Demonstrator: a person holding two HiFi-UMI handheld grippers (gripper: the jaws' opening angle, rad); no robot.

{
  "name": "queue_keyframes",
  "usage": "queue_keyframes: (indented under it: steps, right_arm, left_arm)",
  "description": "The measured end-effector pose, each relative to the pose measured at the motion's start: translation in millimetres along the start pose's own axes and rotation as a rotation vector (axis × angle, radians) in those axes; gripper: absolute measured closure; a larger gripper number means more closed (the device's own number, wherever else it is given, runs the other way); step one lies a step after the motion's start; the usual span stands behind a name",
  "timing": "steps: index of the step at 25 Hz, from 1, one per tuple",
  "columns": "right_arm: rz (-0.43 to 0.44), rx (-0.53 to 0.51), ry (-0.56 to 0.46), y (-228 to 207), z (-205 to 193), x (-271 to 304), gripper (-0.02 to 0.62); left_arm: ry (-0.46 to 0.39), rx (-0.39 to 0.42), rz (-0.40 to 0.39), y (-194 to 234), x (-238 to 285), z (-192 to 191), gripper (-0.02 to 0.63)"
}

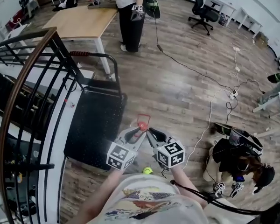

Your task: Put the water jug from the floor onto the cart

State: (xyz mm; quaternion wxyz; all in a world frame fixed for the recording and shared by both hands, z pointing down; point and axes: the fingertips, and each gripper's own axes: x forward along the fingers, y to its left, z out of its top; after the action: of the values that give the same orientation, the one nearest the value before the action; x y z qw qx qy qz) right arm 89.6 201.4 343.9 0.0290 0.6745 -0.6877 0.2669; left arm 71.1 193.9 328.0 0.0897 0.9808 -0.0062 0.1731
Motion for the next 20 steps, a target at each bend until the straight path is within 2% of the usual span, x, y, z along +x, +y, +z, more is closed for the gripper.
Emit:
queue_keyframes:
  steps: [10,14,20]
  right_arm:
    - [-0.139,-0.013,-0.017,-19.5,16.1,60.7,0.507]
    - [-0.183,-0.011,0.01,-30.6,7.8,76.1,0.471]
    - [-0.217,-0.006,0.037,-37.3,-7.5,103.7,0.469]
  left_arm:
    - [0.007,0.067,-0.074,68.7,15.3,0.2,0.502]
    - [0.02,0.092,-0.075,87.2,25.5,-11.2,0.48]
    - [0.035,0.087,-0.067,109.2,33.0,-27.7,0.482]
